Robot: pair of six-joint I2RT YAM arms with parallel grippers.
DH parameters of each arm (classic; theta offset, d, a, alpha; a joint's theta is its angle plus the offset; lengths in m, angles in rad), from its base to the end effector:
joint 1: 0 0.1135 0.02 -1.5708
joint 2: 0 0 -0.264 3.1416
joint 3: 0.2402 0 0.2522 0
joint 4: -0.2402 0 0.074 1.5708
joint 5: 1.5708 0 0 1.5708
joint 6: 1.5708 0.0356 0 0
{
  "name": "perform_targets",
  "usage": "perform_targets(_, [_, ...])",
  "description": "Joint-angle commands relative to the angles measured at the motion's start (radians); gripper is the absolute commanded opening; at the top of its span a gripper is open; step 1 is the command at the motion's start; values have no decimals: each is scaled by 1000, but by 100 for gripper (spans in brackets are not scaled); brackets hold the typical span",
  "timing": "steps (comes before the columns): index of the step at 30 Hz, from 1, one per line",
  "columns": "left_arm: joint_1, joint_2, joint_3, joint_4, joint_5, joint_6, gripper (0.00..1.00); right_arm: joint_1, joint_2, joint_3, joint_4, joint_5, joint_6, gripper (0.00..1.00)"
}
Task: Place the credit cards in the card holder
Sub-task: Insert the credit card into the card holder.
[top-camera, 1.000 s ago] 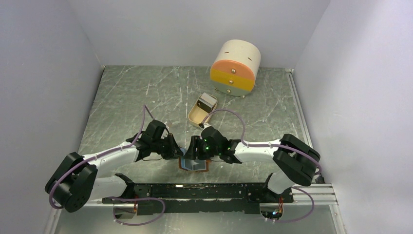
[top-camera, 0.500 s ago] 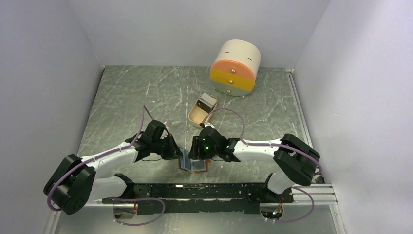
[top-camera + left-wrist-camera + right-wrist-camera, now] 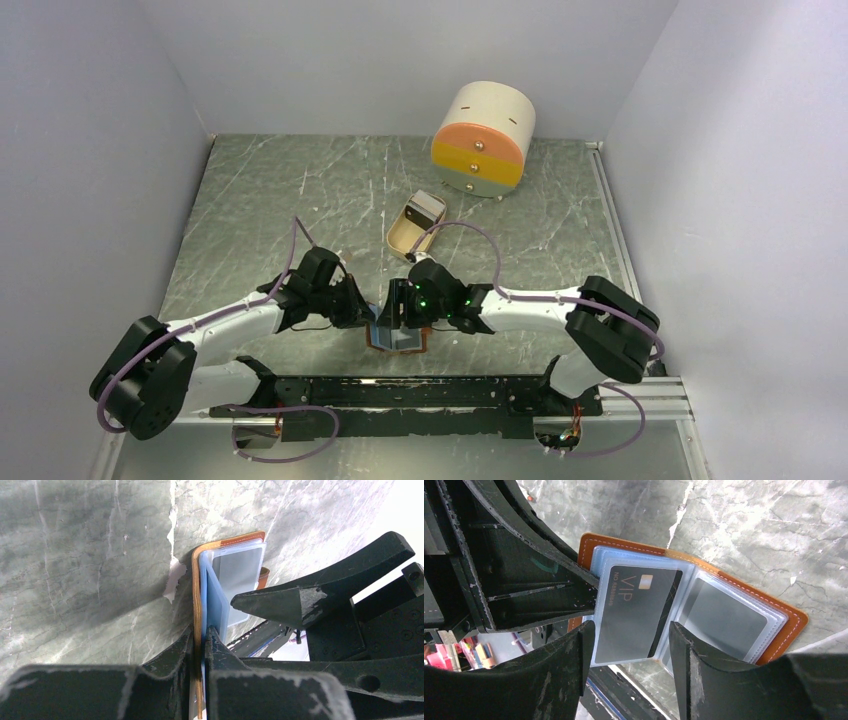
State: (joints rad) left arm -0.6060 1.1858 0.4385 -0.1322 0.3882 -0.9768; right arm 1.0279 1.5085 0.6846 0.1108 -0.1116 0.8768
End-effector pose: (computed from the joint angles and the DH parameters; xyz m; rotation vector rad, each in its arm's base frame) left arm 0.1645 -0.1304 0.1533 -0.3123 2.7107 -1.0733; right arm 0.1499 0.2561 0.1664 -0.2563 2.5270 1.0281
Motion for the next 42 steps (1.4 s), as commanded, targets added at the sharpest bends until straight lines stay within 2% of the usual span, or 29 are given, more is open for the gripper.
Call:
perform_targets(1, [-7,3,14,10,4,-8,9,7,15,26,34,-19,4,60])
perform_targets(8, [-7,-1,2,22,12,-16,9,14,44,15,40,-6,9,58])
perform_targets(15, [-7,-11,0,20,6,-20,9,14,37,36,-53,69,-24,53])
perform_targets(27, [-9,-5,0,16,5,-19,9,18,1,64,-197,175,-81,55])
perform_targets(42, [-9,1,6,11,4,-5,11,21,-22,81,-272,234,-101,55])
